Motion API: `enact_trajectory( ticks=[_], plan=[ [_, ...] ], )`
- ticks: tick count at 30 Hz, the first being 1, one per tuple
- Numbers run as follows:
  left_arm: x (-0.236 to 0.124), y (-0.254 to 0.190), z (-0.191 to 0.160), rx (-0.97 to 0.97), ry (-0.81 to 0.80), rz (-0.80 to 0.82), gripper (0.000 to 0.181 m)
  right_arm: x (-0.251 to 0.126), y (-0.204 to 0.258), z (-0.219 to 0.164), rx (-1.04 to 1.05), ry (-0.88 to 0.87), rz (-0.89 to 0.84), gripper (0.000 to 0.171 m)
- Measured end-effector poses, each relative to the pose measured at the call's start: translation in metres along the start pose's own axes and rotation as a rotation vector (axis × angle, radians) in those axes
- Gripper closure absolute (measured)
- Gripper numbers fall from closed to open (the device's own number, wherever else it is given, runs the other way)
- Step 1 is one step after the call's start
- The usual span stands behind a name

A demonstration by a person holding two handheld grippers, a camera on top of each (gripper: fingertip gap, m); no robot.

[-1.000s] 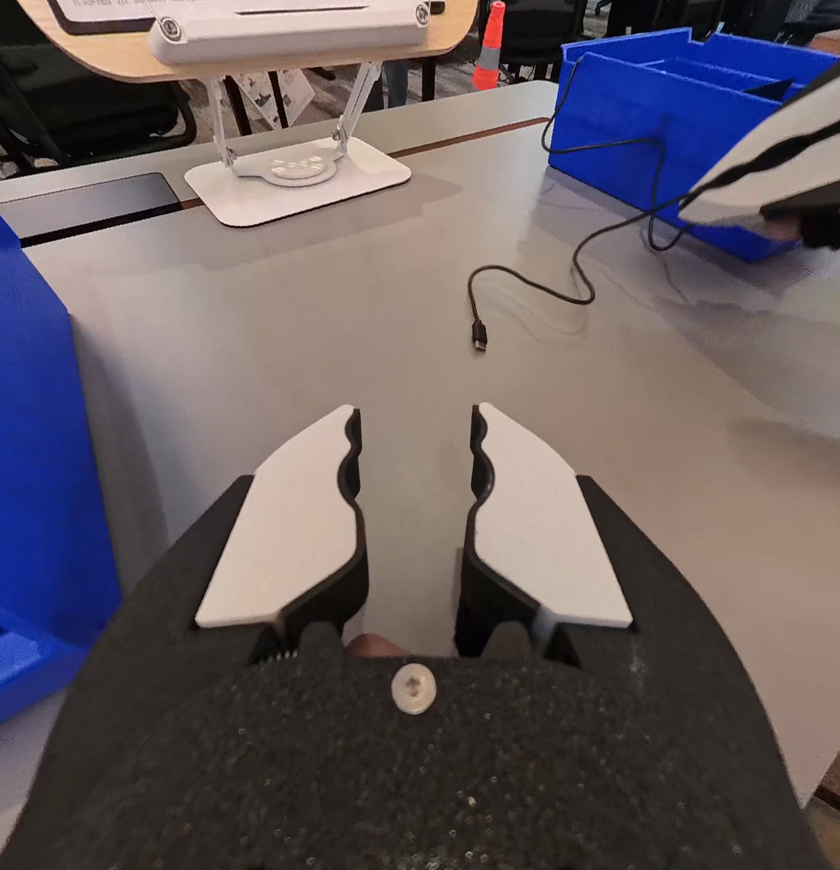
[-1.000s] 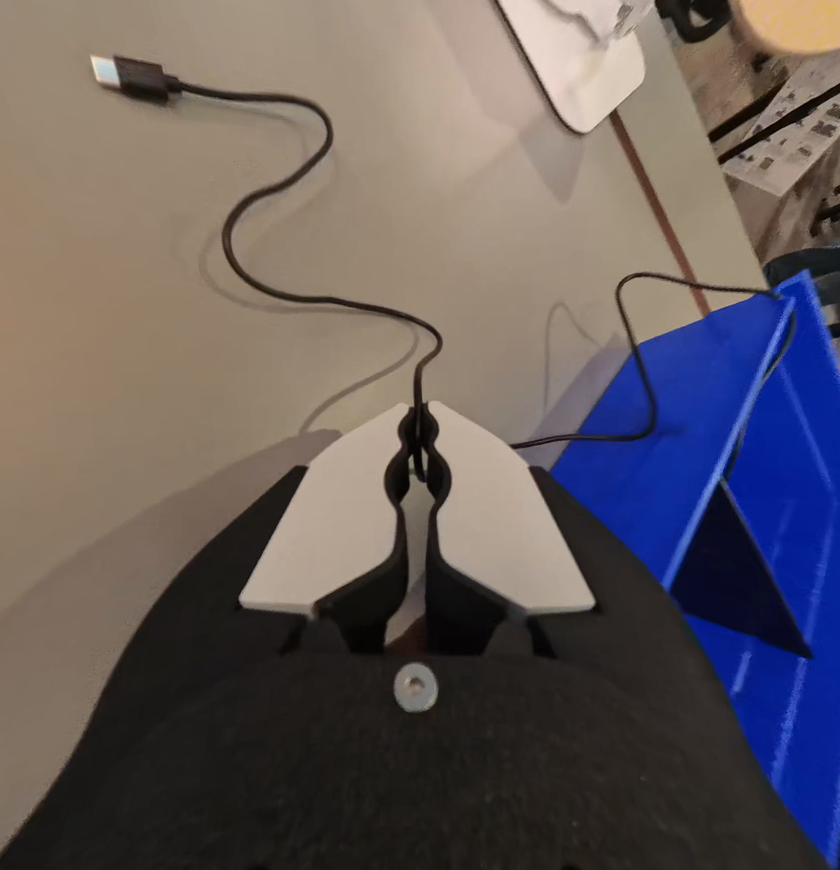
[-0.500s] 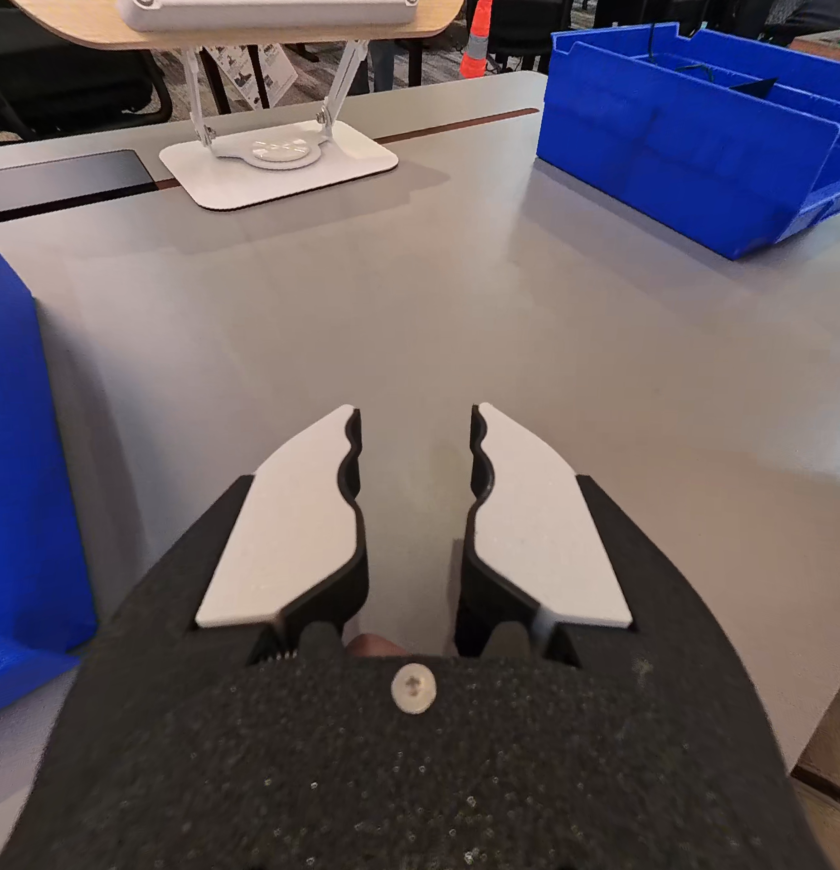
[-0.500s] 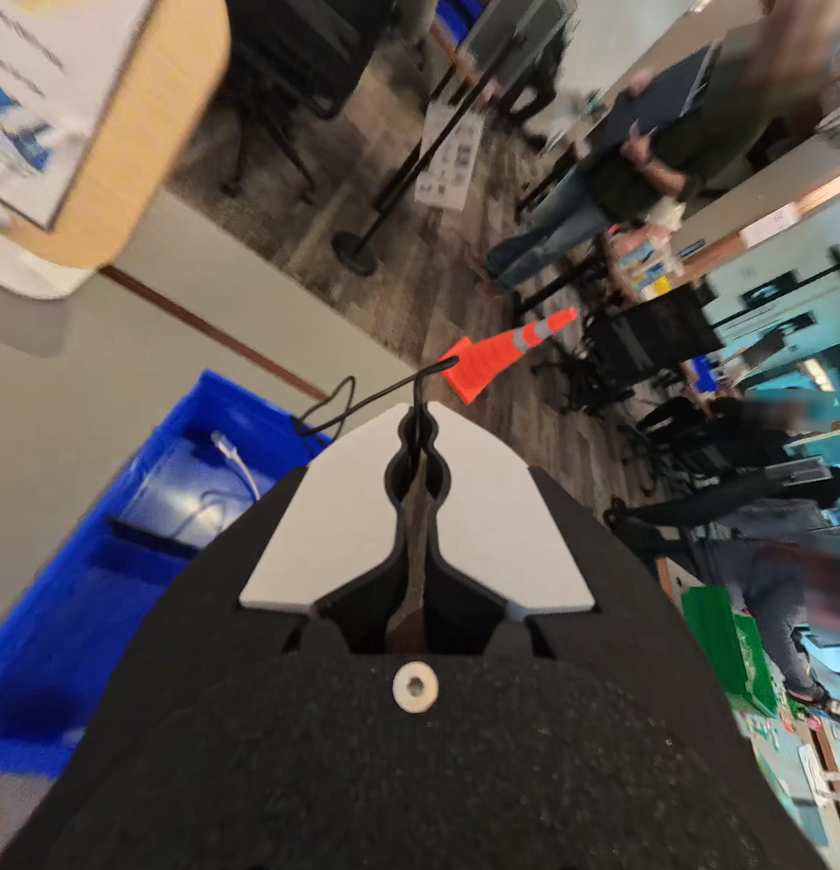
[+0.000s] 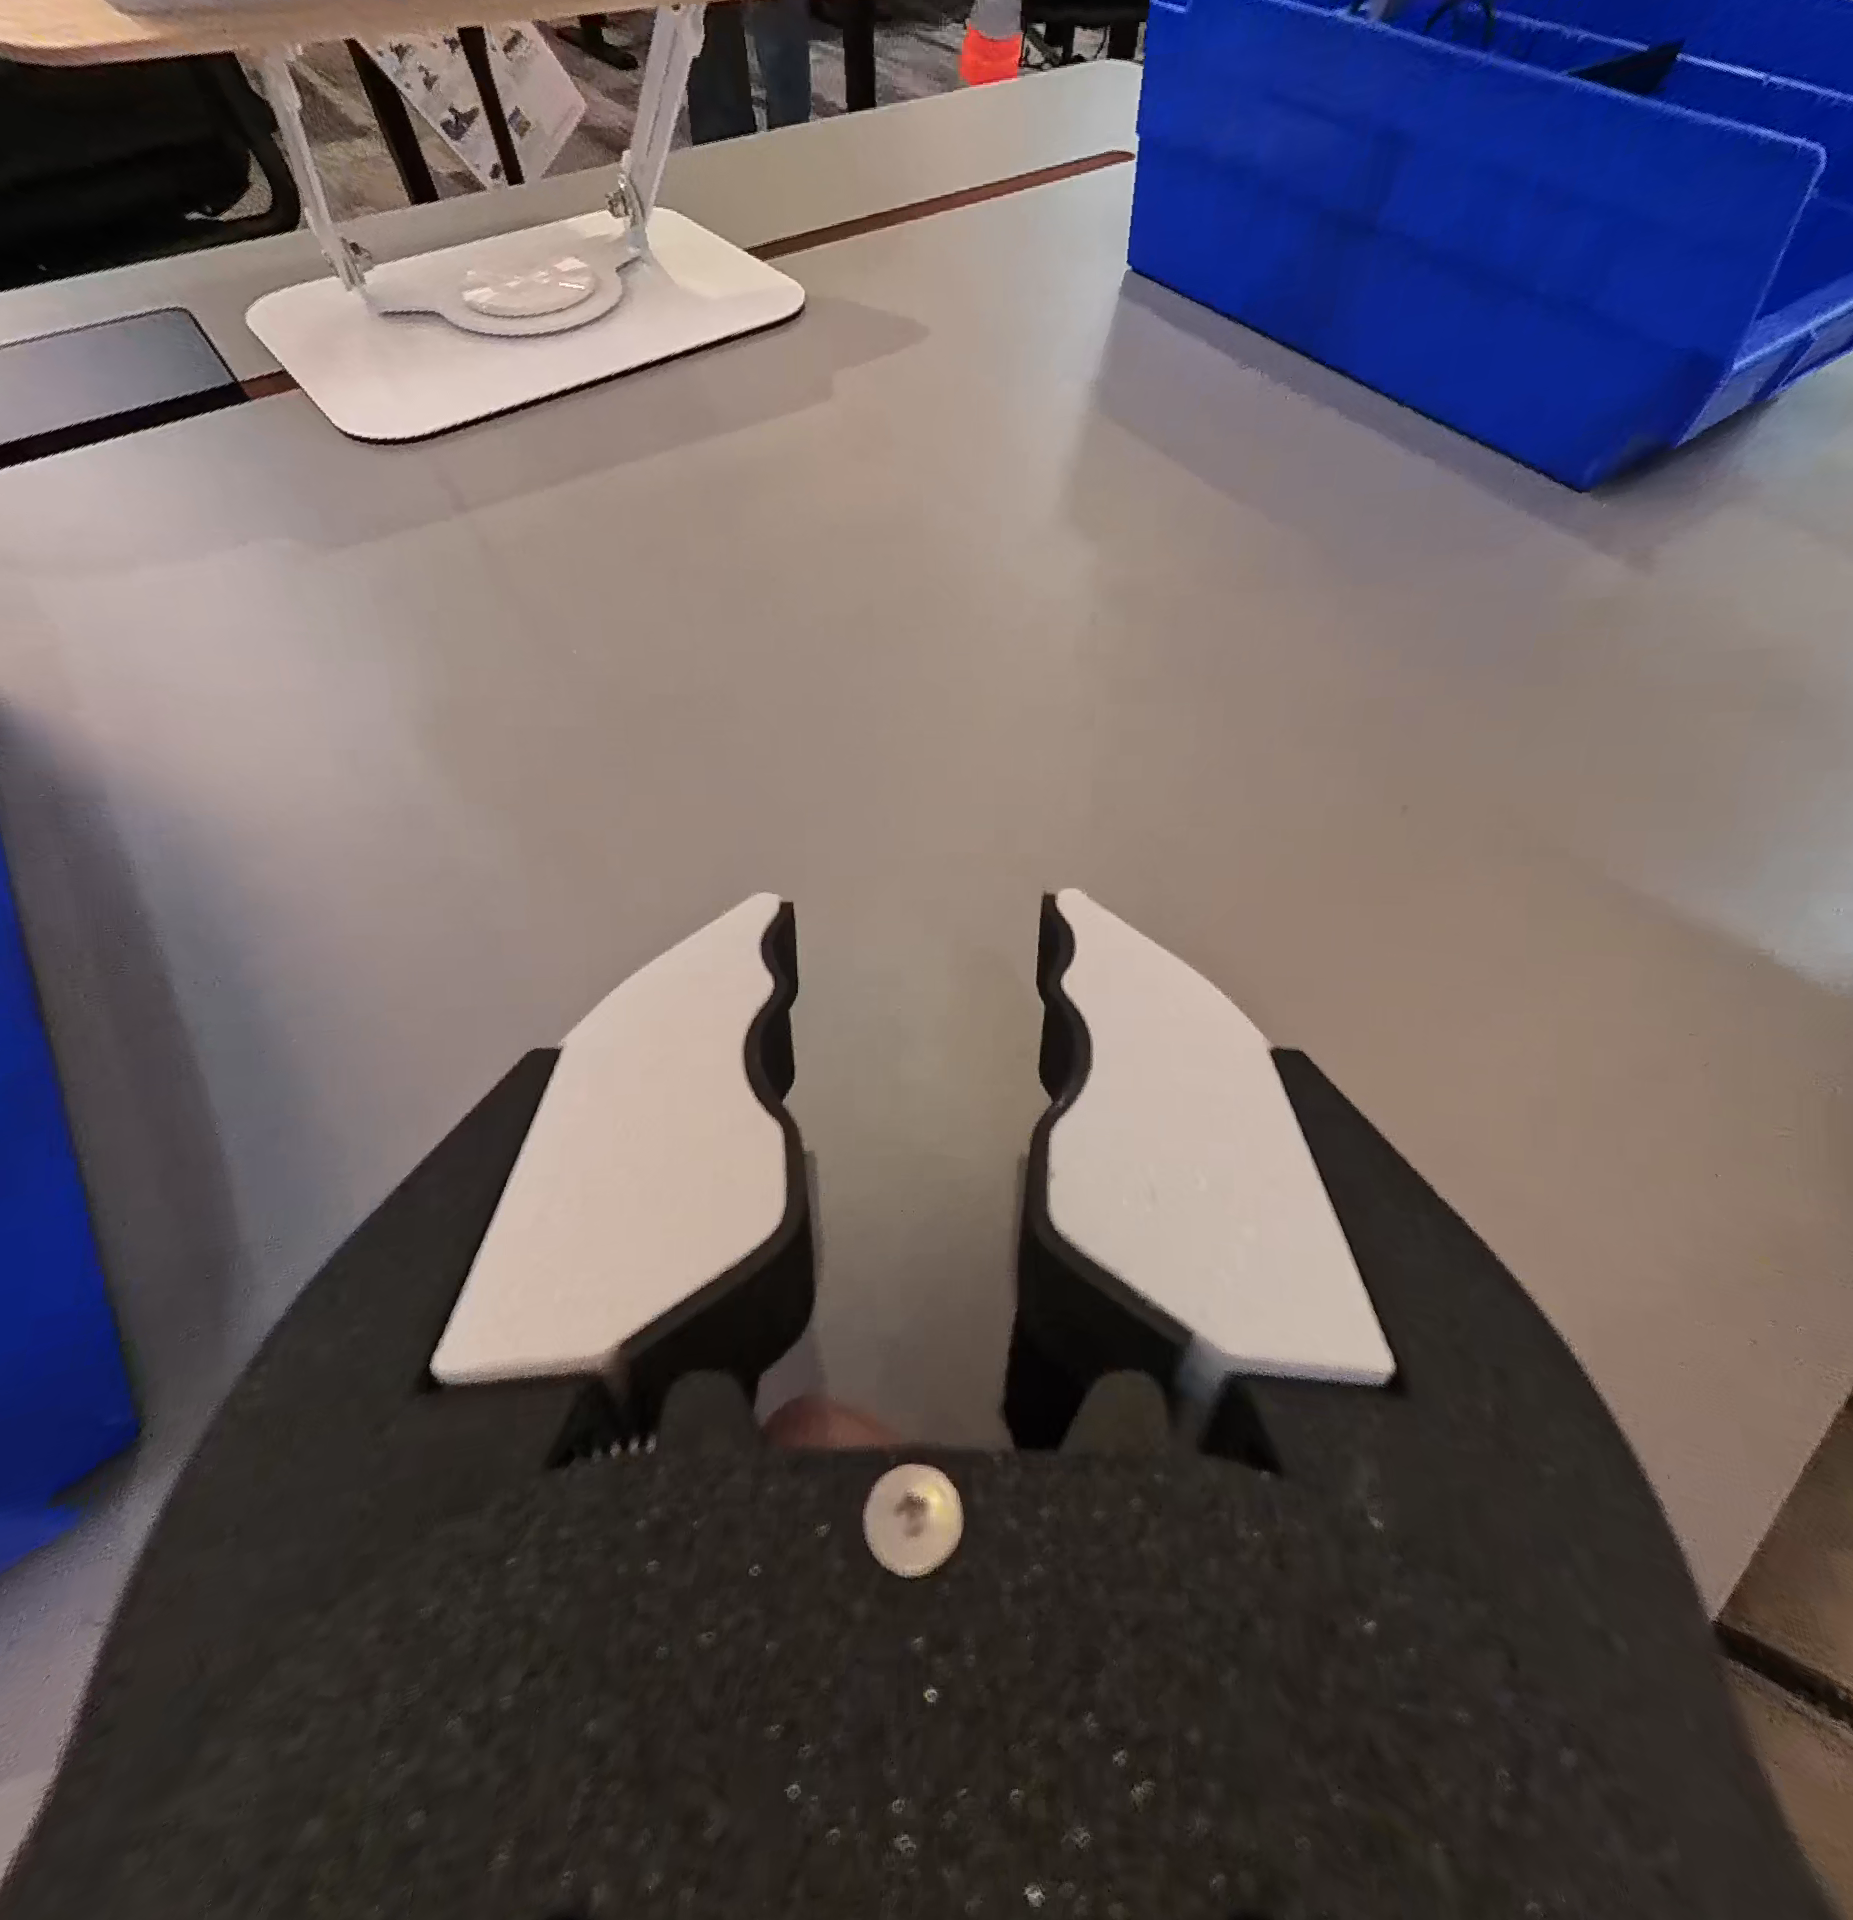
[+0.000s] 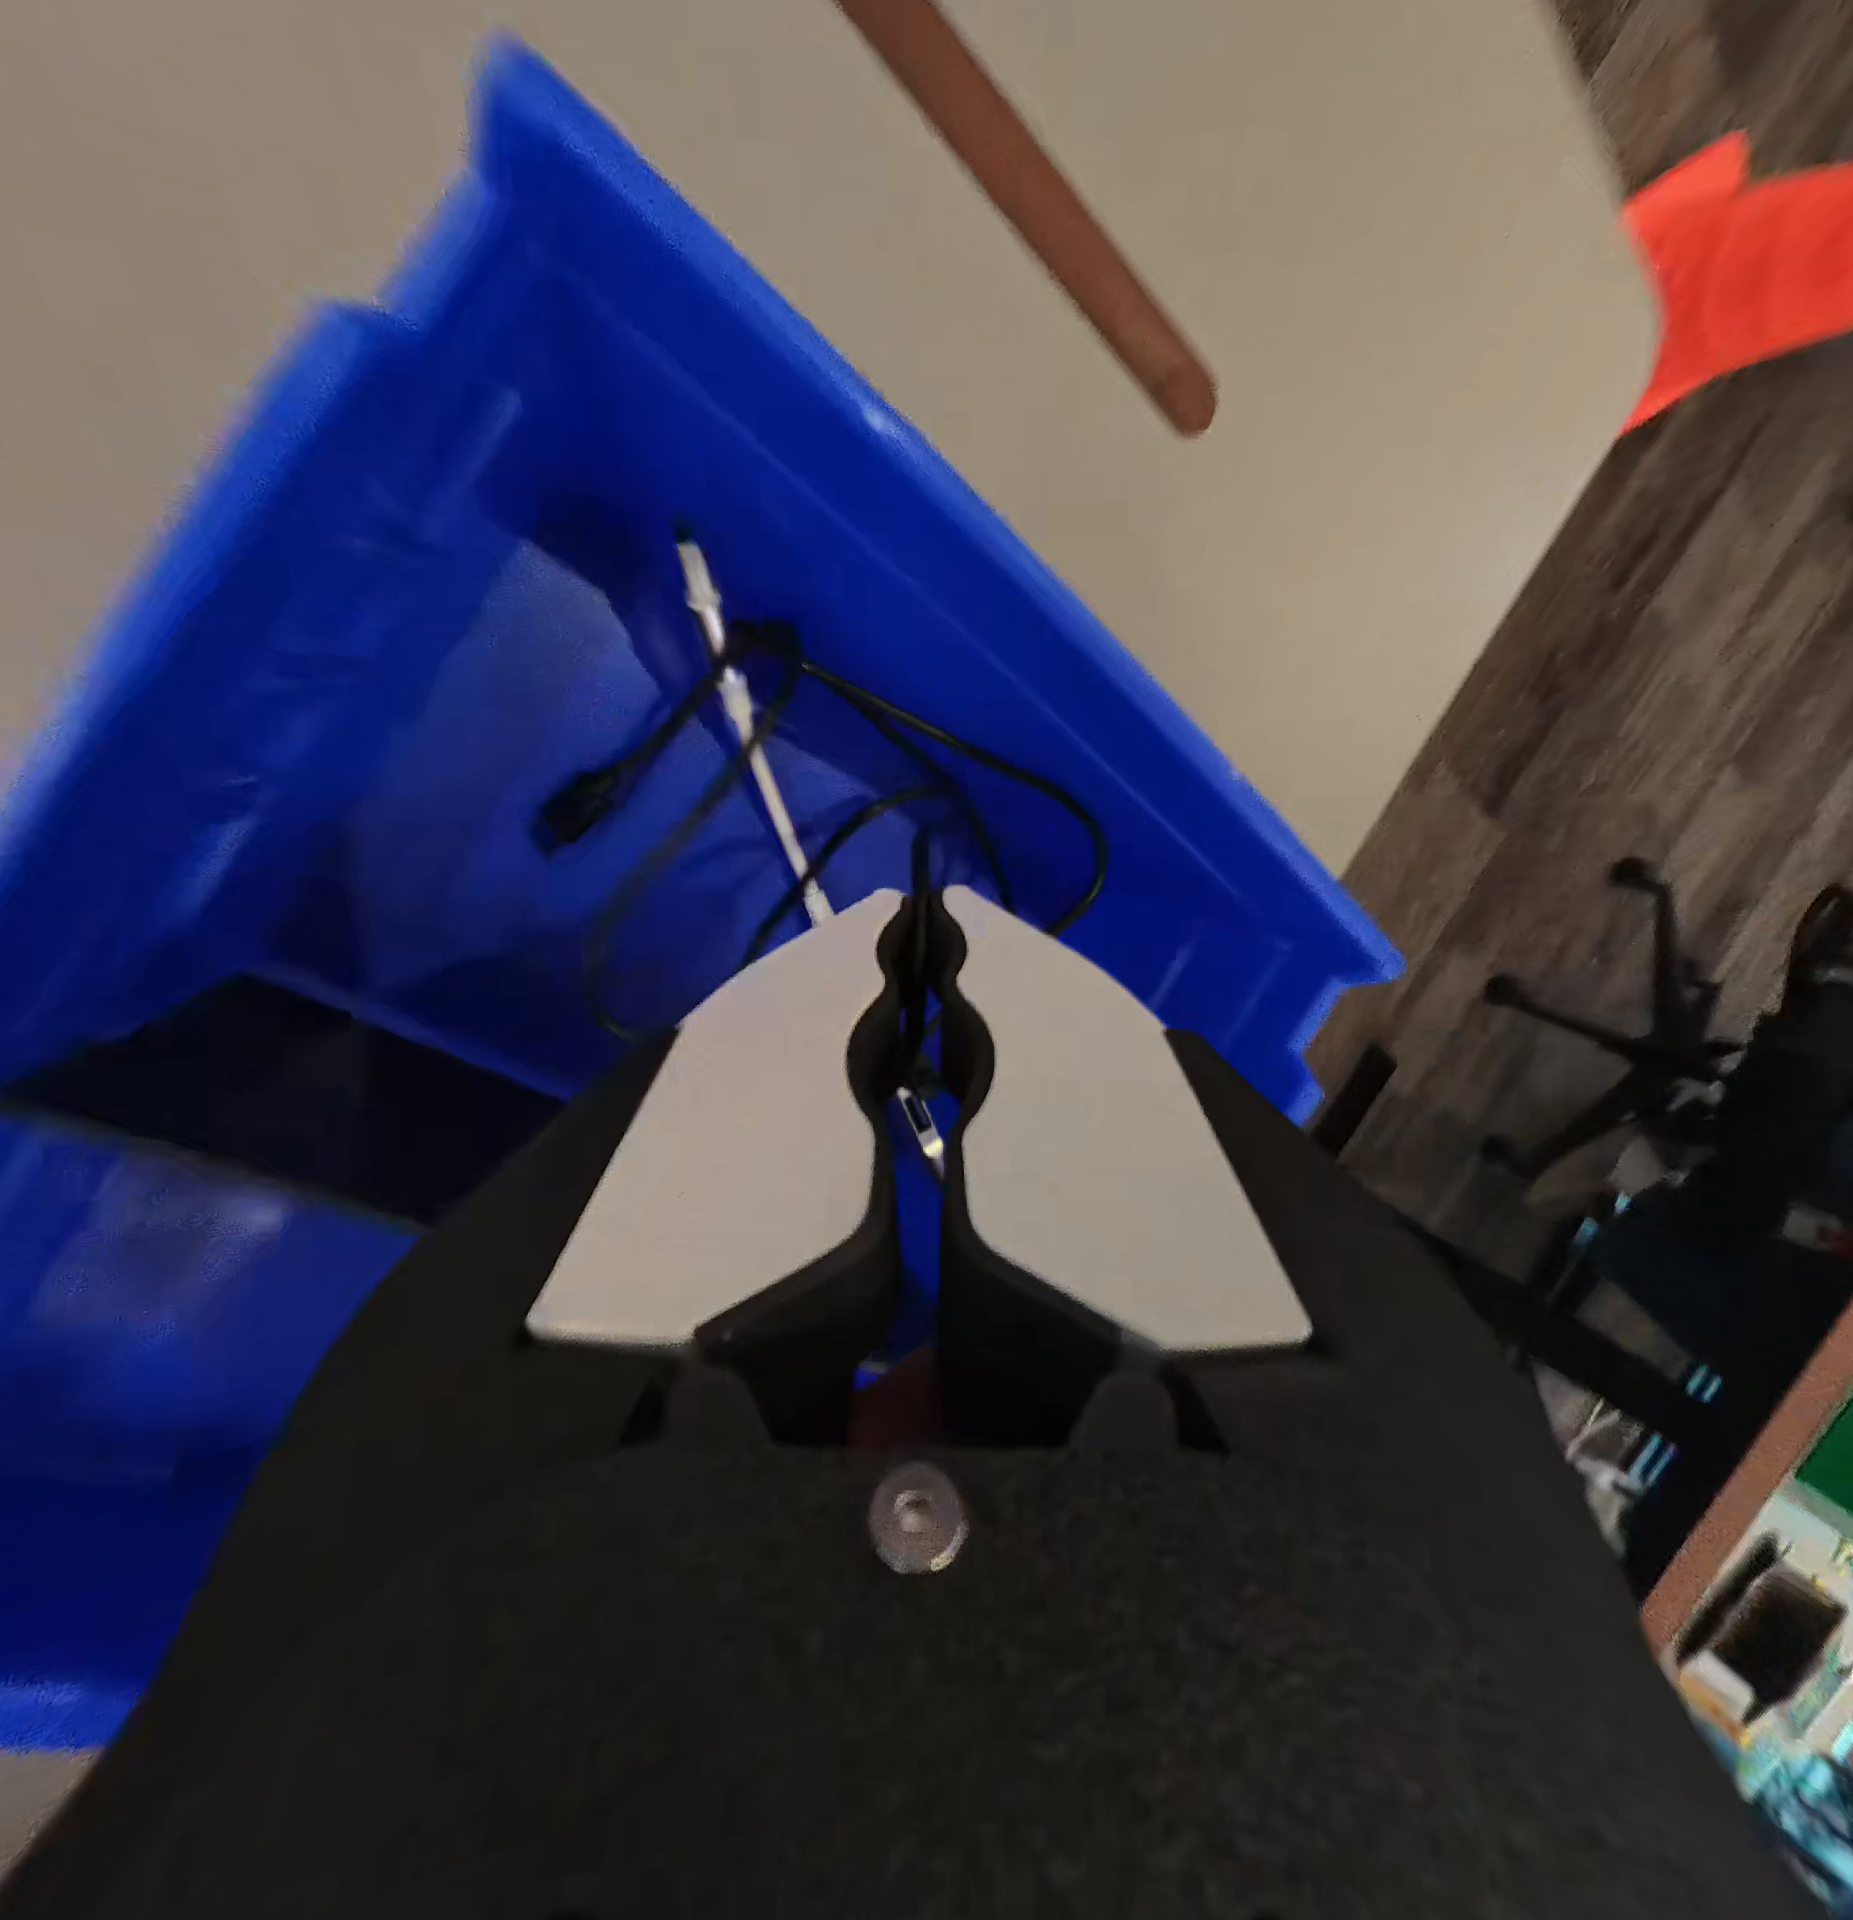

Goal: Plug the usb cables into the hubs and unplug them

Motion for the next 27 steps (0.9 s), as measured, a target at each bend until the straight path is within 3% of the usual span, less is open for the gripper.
enact_trajectory(
  ticks=[2,5,7,12,15,17,22,27],
  plan=[
    [0.000,-0.002,0.000,0.002,0.003,-0.007,0.137,0.024,-0.009,-0.010,0.054,0.045,0.023,0.169],
    [0.000,-0.002,-0.001,-0.005,0.006,-0.011,0.135,0.039,-0.002,-0.017,0.153,-0.004,0.196,0.165],
    [0.000,0.001,0.000,-0.023,0.000,-0.004,0.134,0.029,0.000,-0.019,0.171,-0.055,0.224,0.143],
    [-0.001,0.013,0.004,-0.108,-0.050,0.043,0.134,-0.064,0.027,-0.013,0.108,-0.410,0.172,0.125],
    [-0.004,0.023,0.011,-0.156,-0.125,0.126,0.135,-0.130,0.089,-0.005,0.037,-0.754,0.146,0.124],
    [-0.006,0.030,0.016,-0.193,-0.168,0.181,0.135,-0.150,0.146,-0.003,-0.004,-0.923,0.118,0.118],
    [-0.005,0.040,0.021,-0.253,-0.197,0.274,0.135,-0.108,0.281,-0.003,0.046,-1.136,0.159,0.121],
    [-0.004,0.043,0.018,-0.283,-0.179,0.316,0.132,-0.049,0.342,-0.010,0.154,-1.110,0.117,0.115]
  ],
)
Point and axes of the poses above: each gripper's, where its closed fingertips meet, x out along the fingers, z out of its top, y = z × x across the jaws, the point moved 5 cm from there along -x, back along the fingers, and after that the axes turned 15 degrees about z, right-handed, at the moved point
